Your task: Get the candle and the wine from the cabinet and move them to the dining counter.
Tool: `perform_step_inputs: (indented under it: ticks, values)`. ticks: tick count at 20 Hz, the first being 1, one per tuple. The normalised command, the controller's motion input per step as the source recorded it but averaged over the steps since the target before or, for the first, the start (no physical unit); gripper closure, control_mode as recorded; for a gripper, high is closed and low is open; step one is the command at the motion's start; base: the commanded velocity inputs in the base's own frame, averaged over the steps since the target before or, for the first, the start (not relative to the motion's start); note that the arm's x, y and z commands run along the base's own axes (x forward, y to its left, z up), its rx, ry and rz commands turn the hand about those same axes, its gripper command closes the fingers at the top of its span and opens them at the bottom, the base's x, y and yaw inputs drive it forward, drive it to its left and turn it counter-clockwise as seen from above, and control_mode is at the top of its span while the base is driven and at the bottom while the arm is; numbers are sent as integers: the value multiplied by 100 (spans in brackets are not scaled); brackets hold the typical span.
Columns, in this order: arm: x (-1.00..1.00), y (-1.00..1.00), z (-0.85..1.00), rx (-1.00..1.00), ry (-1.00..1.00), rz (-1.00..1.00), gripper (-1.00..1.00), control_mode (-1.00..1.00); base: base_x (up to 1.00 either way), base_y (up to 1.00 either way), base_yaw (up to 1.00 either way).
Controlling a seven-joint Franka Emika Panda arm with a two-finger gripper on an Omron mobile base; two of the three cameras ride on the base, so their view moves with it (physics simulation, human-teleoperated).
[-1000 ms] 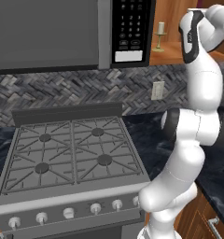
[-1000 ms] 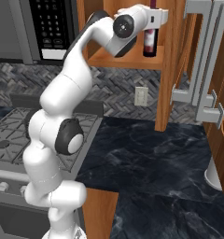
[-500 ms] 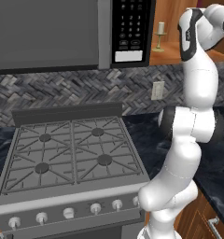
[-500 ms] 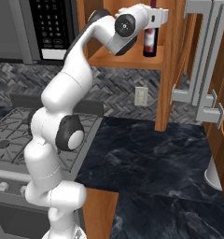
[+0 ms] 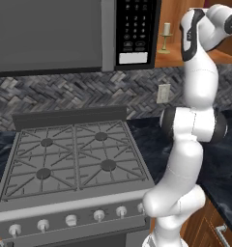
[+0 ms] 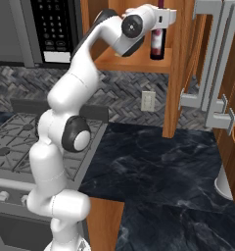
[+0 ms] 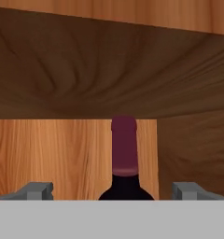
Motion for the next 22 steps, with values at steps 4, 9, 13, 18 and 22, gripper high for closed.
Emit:
perform_step_inputs:
  ticks: [4,9,13,18,22]
  values:
    - [13,-5,0,0,0,0,-100,-100,0,0,0]
    - [15,-9,1,1,0,0,-100,-100,0,0,0]
    - [20,-2,1,1,2,0,-100,-100,0,0,0]
    - [18,0,0,0,2,0,-100,-100,0,0,0]
    - [14,0,0,0,1,0,-100,-100,0,0,0]
